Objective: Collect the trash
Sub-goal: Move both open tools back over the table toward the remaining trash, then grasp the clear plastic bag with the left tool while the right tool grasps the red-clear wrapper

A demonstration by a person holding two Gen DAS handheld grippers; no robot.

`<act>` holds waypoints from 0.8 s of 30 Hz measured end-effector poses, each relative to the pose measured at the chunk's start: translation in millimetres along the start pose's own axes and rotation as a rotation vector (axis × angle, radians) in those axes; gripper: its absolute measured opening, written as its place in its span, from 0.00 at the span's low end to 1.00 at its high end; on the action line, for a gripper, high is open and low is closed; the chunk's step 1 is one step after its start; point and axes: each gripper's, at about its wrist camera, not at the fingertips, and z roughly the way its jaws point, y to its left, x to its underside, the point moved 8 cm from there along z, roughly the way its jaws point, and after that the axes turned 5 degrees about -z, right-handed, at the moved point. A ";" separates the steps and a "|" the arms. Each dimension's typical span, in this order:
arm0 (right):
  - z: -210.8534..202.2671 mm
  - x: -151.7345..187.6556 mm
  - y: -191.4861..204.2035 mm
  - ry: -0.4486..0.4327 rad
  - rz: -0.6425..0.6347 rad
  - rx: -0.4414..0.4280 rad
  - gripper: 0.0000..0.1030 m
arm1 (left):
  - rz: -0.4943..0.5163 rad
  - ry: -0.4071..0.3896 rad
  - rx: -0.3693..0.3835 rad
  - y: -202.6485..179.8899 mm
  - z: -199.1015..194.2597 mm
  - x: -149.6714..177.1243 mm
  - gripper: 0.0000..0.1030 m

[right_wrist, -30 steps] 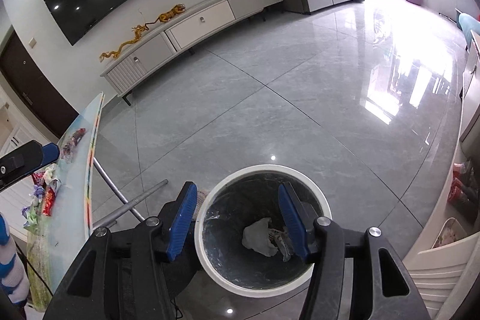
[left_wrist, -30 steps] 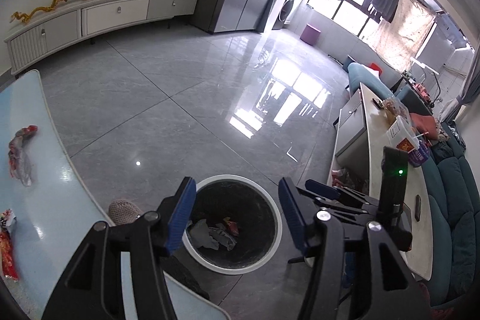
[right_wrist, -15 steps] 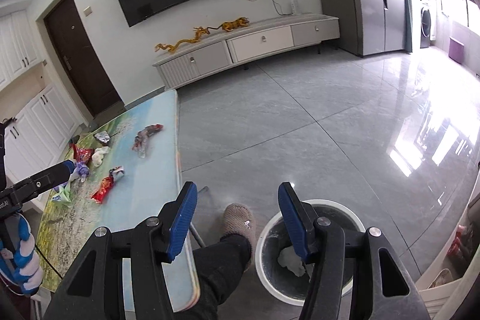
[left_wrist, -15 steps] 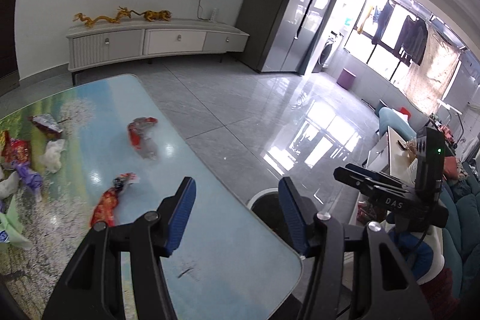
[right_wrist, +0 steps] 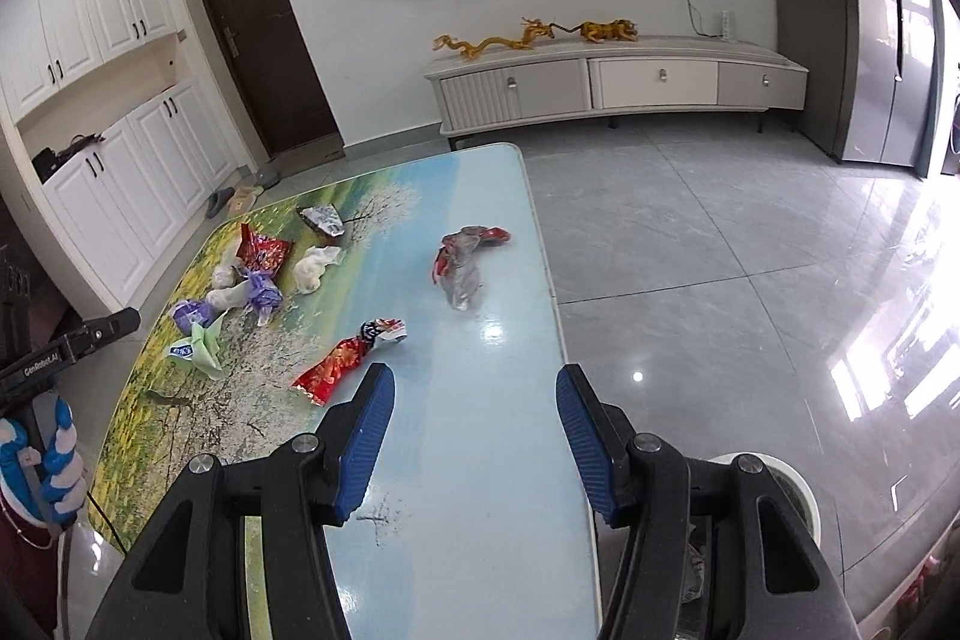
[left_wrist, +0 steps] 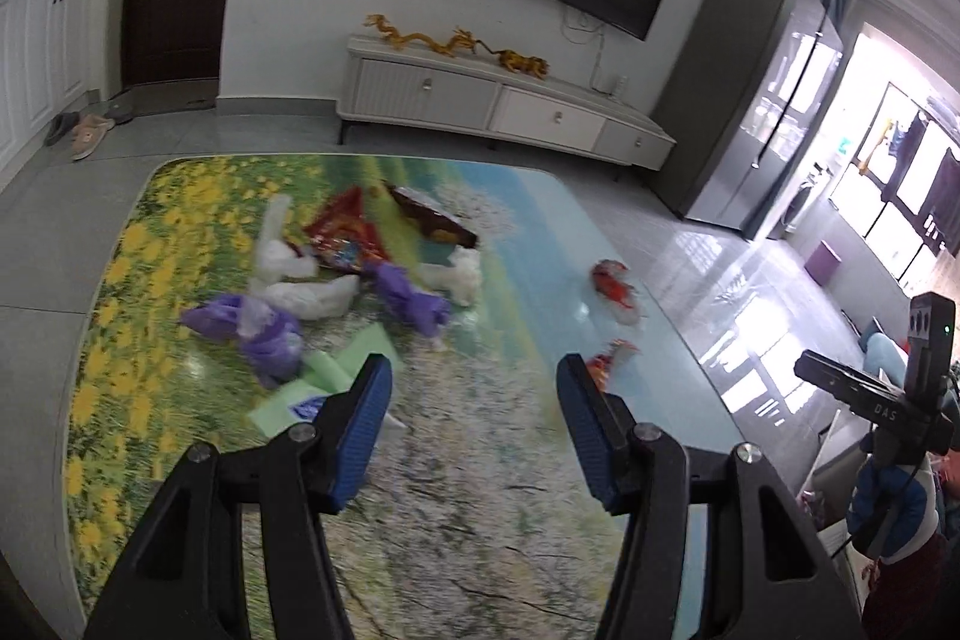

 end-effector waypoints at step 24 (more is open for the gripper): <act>202.7 -60.9 1.5 0.192 -0.036 -0.071 0.47 | -0.177 0.314 -0.202 138.8 169.9 -64.5 0.38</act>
